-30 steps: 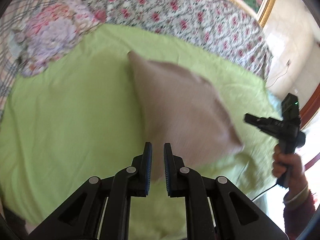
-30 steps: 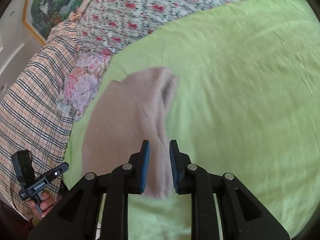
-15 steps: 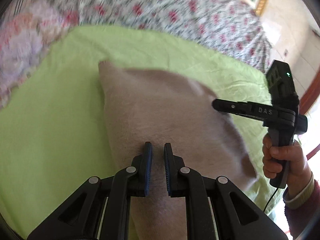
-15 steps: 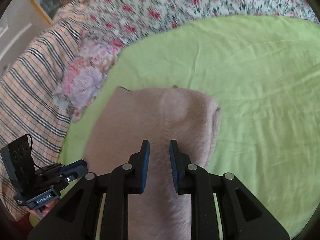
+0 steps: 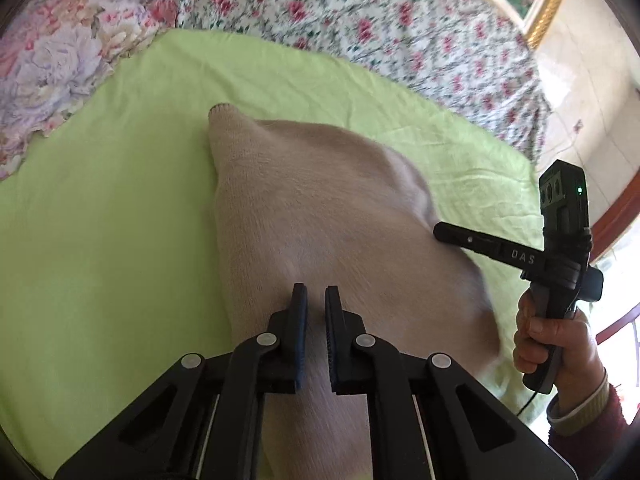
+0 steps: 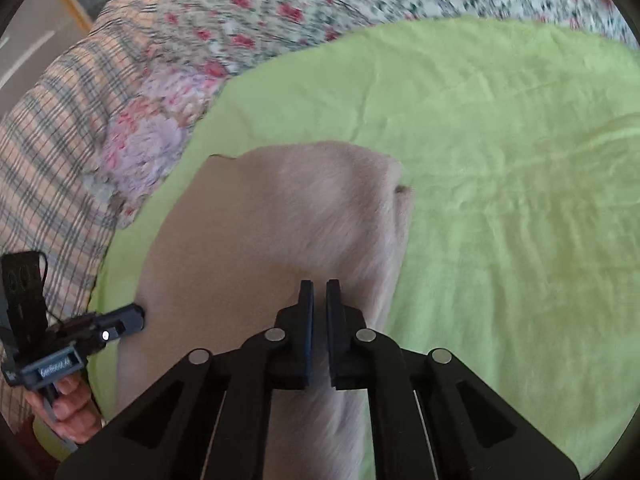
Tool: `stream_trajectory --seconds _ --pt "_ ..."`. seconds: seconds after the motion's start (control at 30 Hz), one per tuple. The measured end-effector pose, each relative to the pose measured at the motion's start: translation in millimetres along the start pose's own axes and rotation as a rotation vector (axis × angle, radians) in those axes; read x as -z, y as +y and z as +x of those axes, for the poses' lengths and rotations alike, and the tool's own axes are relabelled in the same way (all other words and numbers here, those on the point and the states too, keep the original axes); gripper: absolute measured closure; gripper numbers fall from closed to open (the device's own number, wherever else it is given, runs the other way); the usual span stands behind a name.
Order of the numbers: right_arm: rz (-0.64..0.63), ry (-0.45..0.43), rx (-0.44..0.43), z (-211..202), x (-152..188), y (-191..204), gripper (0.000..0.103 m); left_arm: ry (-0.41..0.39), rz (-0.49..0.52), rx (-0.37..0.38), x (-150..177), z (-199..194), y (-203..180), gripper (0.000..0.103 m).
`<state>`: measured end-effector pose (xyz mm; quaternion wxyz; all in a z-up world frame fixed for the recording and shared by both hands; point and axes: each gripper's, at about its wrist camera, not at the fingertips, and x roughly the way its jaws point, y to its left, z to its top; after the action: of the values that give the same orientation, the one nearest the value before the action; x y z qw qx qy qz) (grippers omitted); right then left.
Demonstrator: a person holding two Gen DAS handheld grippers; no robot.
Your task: Fold small clothes
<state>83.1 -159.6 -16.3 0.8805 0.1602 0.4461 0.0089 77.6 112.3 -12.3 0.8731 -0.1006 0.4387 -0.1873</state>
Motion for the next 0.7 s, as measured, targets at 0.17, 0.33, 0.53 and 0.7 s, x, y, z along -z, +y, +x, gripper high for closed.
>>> stream_trajectory --seconds 0.17,0.33,0.53,0.7 --pt "-0.026 0.027 -0.047 -26 47 14 0.096 0.003 0.032 0.084 38 -33 -15 0.095" --pt "0.054 0.076 -0.011 -20 79 -13 0.096 0.105 0.065 0.019 73 -10 -16 0.093" --pt "0.068 0.055 -0.007 -22 84 -15 0.097 0.123 0.059 -0.016 77 -3 -16 0.093" --pt "0.079 0.06 0.021 -32 93 -19 0.097 0.125 0.046 -0.007 78 -16 -18 0.087"
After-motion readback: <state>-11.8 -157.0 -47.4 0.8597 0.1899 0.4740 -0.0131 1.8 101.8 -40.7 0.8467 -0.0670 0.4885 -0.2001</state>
